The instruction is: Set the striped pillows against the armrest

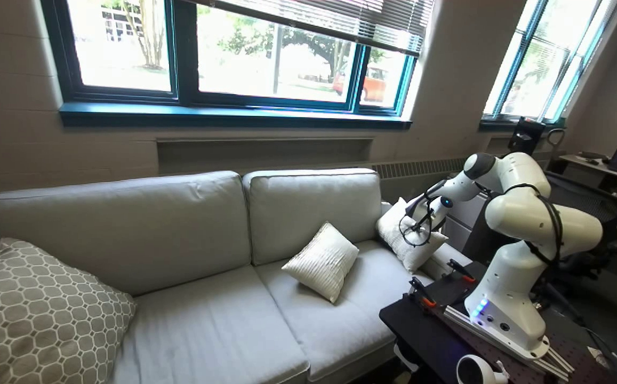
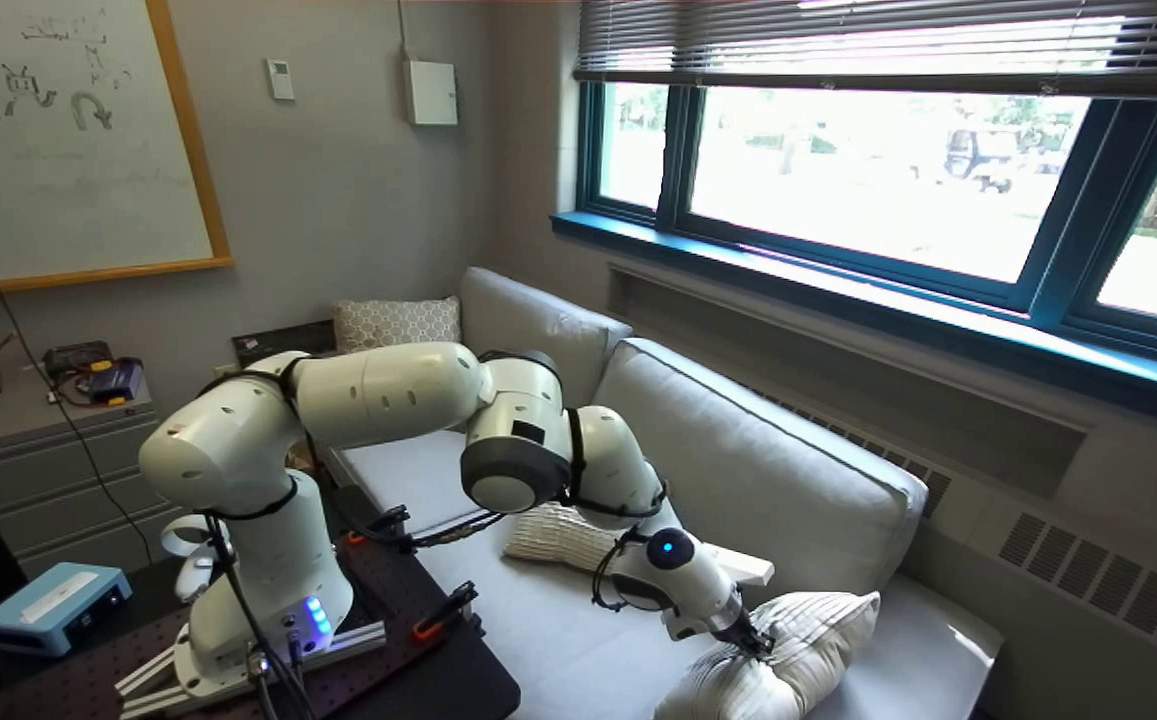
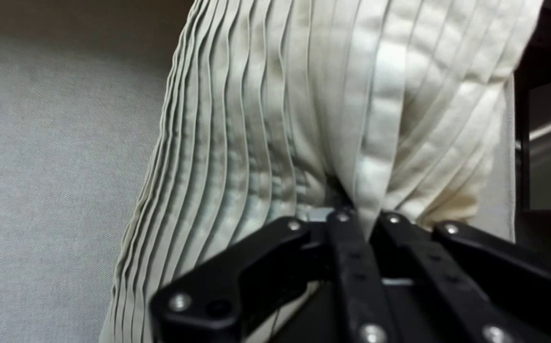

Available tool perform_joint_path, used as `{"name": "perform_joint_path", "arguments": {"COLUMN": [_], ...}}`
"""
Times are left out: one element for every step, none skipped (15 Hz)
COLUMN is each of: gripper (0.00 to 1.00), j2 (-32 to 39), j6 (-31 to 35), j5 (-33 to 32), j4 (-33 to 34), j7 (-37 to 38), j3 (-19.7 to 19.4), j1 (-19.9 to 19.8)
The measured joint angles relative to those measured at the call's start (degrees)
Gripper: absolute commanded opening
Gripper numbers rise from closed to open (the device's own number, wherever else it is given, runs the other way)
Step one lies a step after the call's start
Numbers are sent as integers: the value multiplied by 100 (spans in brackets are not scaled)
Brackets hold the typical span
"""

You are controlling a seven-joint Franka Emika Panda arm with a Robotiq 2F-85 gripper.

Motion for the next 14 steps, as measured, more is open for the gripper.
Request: {"name": "perform_joint_path", "arguments": {"gripper": [2, 2, 2, 1, 1, 1, 1, 1, 1, 1, 1, 1, 2, 2], "j2": [-94, -201, -309, -413, -511, -608, -700, -790, -872, -948, -1010, -1056, -1088, -1097], "j6": [0, -1, -3, -7, -11, -14, -14, -14, -14, -14, -14, -14, -14, -14], "j5": [-47, -86, -120, -148, -166, -172, -173, -173, -172, -172, -166, -156, -146, -137], "j4": [-114, -207, -267, -309, -343, -379, -422, -478, -536, -596, -656, -716, -778, -827], "j7": [-63, -120, -176, -229, -280, -331, -385, -418, -436, -442, -442, -442, -441, -440], "j3": [113, 207, 288, 358, 417, 463, 502, 527, 535, 536, 536, 536, 536, 536], "j1": [-123, -233, -336, -427, -506, -574, -636, -683, -716, -739, -758, -772, -783, -787]}}
